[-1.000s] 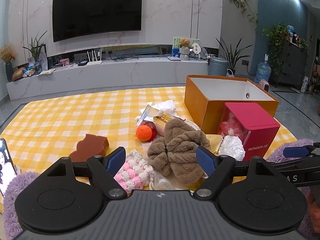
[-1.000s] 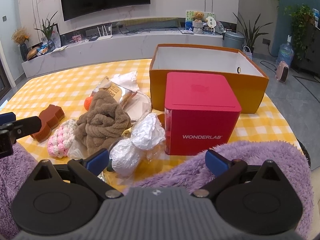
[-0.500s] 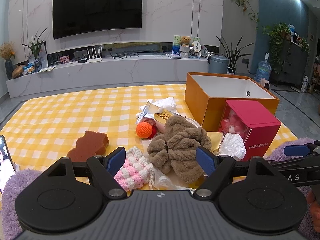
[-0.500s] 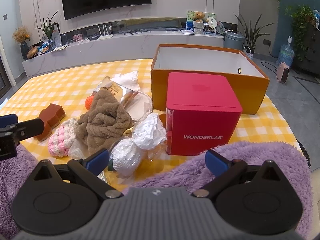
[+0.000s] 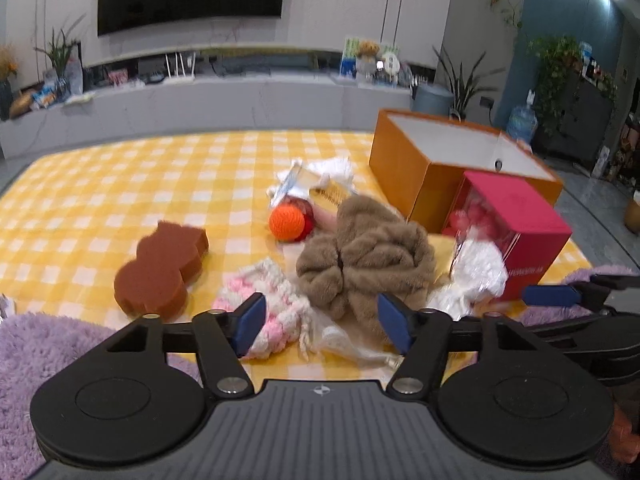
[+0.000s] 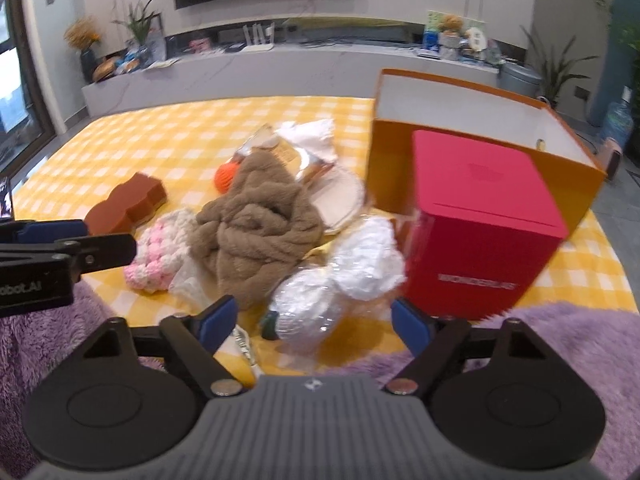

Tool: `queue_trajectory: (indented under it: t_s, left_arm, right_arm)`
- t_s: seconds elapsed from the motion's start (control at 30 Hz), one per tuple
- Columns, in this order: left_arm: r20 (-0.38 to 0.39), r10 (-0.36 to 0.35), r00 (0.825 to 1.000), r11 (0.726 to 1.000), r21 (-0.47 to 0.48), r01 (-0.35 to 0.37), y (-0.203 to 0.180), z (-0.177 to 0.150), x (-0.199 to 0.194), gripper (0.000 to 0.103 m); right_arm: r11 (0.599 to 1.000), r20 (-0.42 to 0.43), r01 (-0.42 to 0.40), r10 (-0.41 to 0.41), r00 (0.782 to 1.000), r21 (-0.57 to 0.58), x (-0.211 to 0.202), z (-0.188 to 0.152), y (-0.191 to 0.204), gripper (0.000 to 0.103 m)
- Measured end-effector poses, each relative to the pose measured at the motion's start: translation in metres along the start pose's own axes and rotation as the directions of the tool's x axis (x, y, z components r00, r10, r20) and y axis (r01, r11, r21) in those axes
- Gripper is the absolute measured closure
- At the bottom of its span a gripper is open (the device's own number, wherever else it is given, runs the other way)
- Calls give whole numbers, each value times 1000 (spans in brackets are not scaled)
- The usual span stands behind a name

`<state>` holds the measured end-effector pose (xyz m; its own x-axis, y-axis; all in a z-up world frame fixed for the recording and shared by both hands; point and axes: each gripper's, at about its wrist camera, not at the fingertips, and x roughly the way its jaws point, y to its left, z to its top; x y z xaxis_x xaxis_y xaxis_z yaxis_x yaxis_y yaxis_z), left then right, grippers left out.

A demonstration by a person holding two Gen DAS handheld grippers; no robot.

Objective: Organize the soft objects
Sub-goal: 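Grasp the brown towel with the left gripper while the right gripper grasps the foil bundle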

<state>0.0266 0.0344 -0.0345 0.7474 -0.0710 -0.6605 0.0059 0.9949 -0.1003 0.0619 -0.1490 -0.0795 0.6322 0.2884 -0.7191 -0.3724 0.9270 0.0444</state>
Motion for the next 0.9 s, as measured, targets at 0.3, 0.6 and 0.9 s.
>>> queue_trajectory:
  t_s: [0.3,0.6,0.9]
  left_arm:
    - [-114,-78,990,997,0,78,13,-1,25,39]
    - [-134,-134,982,990,24,139,9,2,39,39]
    - [-142,-112,983,980,150,133,-8,9,52,28]
  right_arm:
    - [999,-45,-7,5,999,-35,22,4,7,26]
    - [996,-119,37,-27,993,77,53,8,-11,26]
    - [991,-81,-34,45,996,133,53,7,-21,58]
